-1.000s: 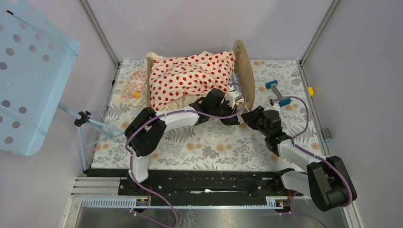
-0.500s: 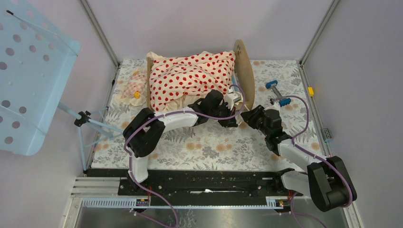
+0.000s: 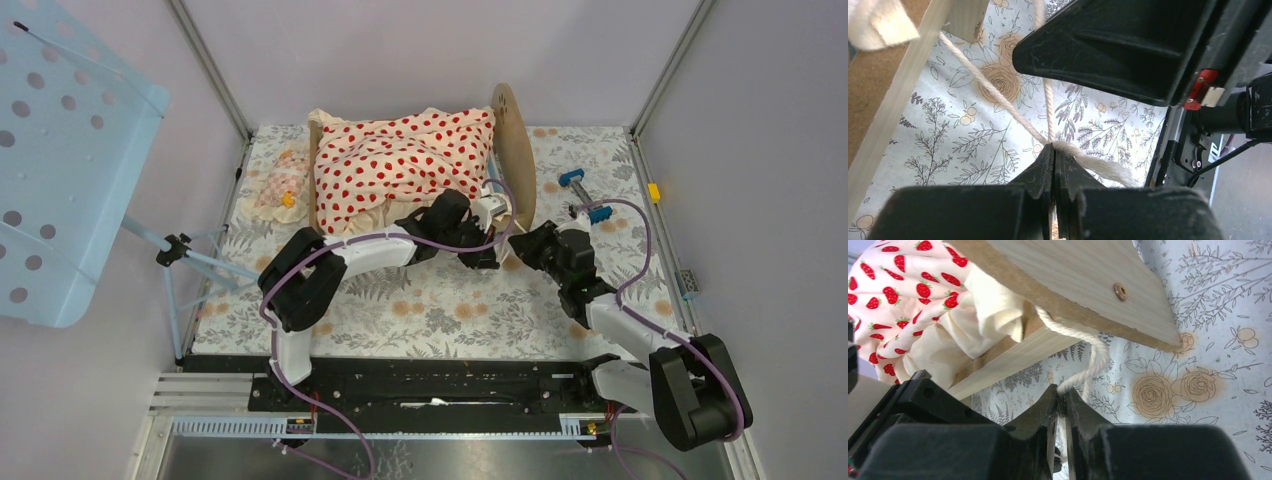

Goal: Set up the pet bed
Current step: Tie the ropes to the bed frame.

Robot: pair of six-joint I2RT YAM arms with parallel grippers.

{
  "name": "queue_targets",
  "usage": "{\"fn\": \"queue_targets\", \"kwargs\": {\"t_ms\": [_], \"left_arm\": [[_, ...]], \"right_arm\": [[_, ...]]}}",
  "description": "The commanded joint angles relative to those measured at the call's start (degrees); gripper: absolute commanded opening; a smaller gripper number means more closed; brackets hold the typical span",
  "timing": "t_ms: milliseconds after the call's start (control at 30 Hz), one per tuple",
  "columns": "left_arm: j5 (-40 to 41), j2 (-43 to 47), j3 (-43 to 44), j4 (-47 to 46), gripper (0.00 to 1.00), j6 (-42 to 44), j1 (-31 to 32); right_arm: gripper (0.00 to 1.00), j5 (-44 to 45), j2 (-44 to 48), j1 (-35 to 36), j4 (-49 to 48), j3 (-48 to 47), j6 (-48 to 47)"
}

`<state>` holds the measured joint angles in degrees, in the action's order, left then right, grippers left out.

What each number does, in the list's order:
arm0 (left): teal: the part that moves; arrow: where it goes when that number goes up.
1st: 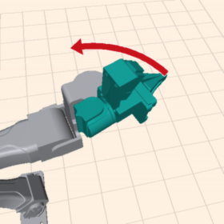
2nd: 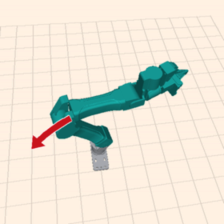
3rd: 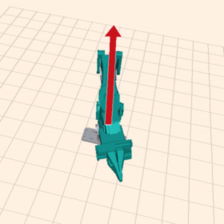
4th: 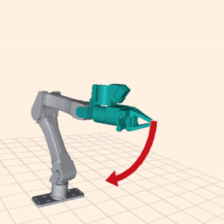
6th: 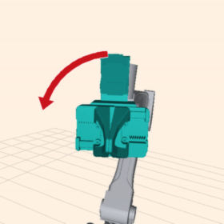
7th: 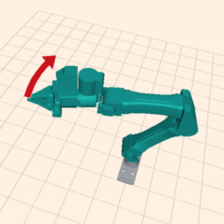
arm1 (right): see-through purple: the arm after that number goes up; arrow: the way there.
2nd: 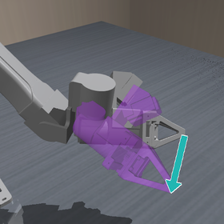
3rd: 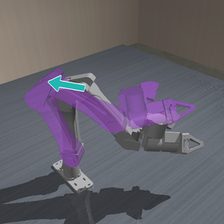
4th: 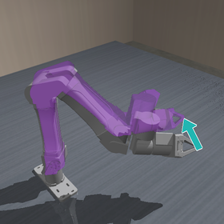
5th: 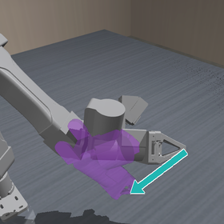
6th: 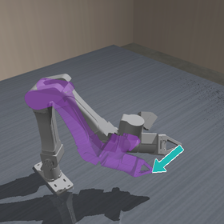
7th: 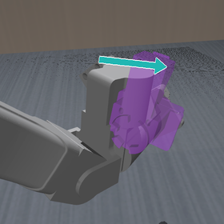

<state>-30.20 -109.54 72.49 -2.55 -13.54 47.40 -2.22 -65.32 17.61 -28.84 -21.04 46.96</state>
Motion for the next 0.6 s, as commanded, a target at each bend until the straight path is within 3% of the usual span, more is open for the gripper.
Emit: {"fn": "queue_targets", "kwargs": {"t_ms": [0, 300, 567], "left_arm": [[-0.67, 1.12, 3.71, 0.46, 0.00, -0.12, -0.44], [-0.40, -3.20, 10.48, 1.49, 0.00, -2.94, -0.97], [0.71, -4.85, 11.10, 0.61, 0.00, -5.21, -2.10]], "right_arm": [[0.16, -1.04, 3.52, -0.25, -1.49, -0.17, -4.93], [0.14, -3.57, 8.75, -0.25, -0.62, 2.24, -12.09], [0.11, -3.51, 11.82, -0.24, 1.12, 2.90, -13.62]]}}
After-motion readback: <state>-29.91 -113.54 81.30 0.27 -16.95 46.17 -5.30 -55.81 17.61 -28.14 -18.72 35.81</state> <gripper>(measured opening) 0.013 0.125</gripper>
